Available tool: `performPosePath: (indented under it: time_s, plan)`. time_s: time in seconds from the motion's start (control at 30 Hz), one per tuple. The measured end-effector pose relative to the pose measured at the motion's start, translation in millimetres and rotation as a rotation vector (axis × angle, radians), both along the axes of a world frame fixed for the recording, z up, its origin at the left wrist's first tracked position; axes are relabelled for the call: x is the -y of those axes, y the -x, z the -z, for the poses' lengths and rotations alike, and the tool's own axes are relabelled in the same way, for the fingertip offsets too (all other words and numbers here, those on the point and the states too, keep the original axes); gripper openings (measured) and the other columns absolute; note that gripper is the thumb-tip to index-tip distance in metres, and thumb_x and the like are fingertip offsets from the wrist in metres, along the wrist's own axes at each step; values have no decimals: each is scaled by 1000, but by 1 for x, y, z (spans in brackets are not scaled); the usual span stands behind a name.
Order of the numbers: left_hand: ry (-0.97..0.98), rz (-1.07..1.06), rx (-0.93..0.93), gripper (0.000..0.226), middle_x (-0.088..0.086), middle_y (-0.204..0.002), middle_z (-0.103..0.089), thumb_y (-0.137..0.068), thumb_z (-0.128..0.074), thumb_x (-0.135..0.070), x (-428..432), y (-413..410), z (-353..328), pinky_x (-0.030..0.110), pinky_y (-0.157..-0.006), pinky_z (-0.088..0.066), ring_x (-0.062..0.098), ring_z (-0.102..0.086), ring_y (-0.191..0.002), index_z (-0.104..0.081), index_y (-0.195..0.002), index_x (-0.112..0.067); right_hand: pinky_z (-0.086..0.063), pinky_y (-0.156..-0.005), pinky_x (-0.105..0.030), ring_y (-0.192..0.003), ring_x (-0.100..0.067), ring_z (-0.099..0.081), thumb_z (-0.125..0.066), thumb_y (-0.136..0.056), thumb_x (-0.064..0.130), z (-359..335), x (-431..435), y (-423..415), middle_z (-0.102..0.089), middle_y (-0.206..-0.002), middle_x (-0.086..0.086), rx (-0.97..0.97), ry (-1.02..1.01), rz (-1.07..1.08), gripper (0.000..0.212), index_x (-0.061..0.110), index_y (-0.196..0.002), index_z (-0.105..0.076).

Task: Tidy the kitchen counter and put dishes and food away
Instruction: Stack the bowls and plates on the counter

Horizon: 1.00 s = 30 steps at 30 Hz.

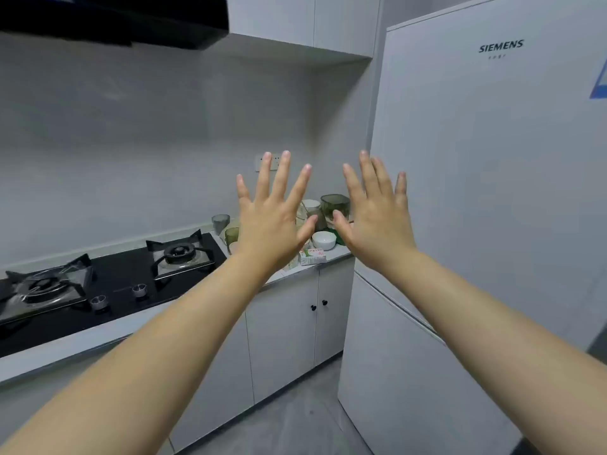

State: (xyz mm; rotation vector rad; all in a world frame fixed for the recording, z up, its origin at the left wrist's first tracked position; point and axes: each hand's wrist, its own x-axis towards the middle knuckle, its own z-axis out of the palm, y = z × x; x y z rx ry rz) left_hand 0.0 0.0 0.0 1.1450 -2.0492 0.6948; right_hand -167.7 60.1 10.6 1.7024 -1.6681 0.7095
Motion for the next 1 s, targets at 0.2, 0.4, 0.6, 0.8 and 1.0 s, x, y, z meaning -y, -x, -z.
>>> performPosePath:
  time_s: [0.2, 0.4, 0.6, 0.8, 1.0]
  plan:
    - [21, 2, 27, 72, 11, -158, -17, -87, -29, -57, 13, -4, 5, 66, -107, -16, 33, -10, -146, -19, -150, -23, -11, -113, -57, -144, -30, -19, -29, -87, 50, 5, 11, -4, -22, -156, -14, -25, 16, 25, 71, 12, -147, -30]
    - [-5, 23, 17, 71, 10, -158, -15, -89, -30, -57, 36, -19, 10, 64, -109, -12, 32, -8, -146, -18, -150, -24, -15, -112, -57, -142, -31, -24, -31, -85, 48, 13, 33, -11, -26, -154, -15, -35, -6, 56, 70, 11, -145, -33]
    - [-59, 50, 38, 70, 11, -158, -18, -89, -27, -56, 76, -43, 31, 64, -108, -15, 33, -12, -146, -21, -150, -22, -24, -109, -57, -139, -34, -30, -32, -85, 44, 32, 66, -28, -30, -151, -18, -22, -59, 65, 70, 7, -144, -35]
    - [-174, 83, 79, 73, 11, -157, -18, -86, -25, -58, 125, -43, 61, 64, -107, -18, 33, -14, -145, -23, -150, -21, -32, -106, -57, -136, -36, -36, -33, -82, 44, 66, 112, -34, -35, -149, -19, 25, -170, 64, 71, 4, -141, -38]
    - [-245, 100, 101, 71, 13, -156, -22, -86, -27, -56, 198, -17, 91, 64, -106, -21, 34, -19, -144, -29, -148, -19, -30, -108, -55, -136, -35, -36, -36, -81, 45, 93, 187, -10, -36, -148, -19, 55, -235, 51, 71, 5, -140, -40]
